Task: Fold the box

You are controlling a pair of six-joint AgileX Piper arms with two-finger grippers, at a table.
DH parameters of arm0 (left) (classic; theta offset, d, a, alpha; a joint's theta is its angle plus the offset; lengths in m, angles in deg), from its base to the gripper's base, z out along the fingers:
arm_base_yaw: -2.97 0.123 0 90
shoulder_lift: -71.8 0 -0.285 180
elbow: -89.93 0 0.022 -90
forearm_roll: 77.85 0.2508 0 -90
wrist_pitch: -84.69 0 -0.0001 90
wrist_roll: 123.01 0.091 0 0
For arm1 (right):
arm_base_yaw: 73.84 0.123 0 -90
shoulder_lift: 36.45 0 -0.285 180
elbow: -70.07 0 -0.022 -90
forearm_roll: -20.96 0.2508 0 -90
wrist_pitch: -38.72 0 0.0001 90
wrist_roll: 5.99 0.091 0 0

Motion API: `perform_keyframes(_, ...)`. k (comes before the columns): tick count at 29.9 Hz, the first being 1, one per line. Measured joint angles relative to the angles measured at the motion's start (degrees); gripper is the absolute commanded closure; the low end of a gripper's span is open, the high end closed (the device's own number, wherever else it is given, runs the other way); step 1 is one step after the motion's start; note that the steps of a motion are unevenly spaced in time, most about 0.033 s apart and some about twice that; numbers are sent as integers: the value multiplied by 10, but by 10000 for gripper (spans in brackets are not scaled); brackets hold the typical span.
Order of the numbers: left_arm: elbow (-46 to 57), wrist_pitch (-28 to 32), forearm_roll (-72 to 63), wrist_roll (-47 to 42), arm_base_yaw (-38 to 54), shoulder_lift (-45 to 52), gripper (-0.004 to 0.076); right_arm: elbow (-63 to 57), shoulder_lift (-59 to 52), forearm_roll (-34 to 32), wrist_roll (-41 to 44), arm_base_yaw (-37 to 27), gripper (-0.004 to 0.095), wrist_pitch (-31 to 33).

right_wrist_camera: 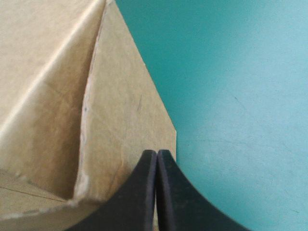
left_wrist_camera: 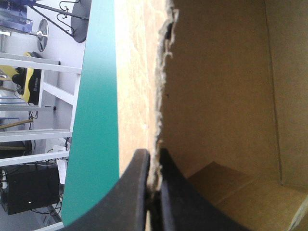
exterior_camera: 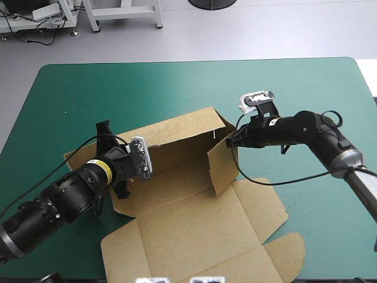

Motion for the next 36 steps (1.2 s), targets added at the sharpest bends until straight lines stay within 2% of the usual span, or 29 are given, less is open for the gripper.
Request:
perform_keyframes(7,0,1,0,-3,0,0,729,-79,-25,109,-161,0,917,-39)
perform_keyframes(9,0,1,0,-3,0,0,729,-88,-26,131,-199,0,889,-41)
perform_keyframes(12,0,1,0,-3,0,0,729,-89,-28,141,-240,0,753,-44)
perform_keyframes(17,0,-1,0,-3,0,0,729,-89,-31,141,-269,0,355,-38)
perform_keyframes(19,0,-4,0,-3,0,0,729,-89,-31,140,-271,-1,260,-38)
perform_keyframes(24,0,-5,0,-3,0,1,729,-89,-31,141,-275,-1,258,-22)
perform_keyframes(29,0,-5,0,-3,0,1,729,-89,-31,141,-279,1,262,29)
perform_keyframes(36,0,-7,-1,-4,0,1,729,-89,-43,111,-280,1,263,31)
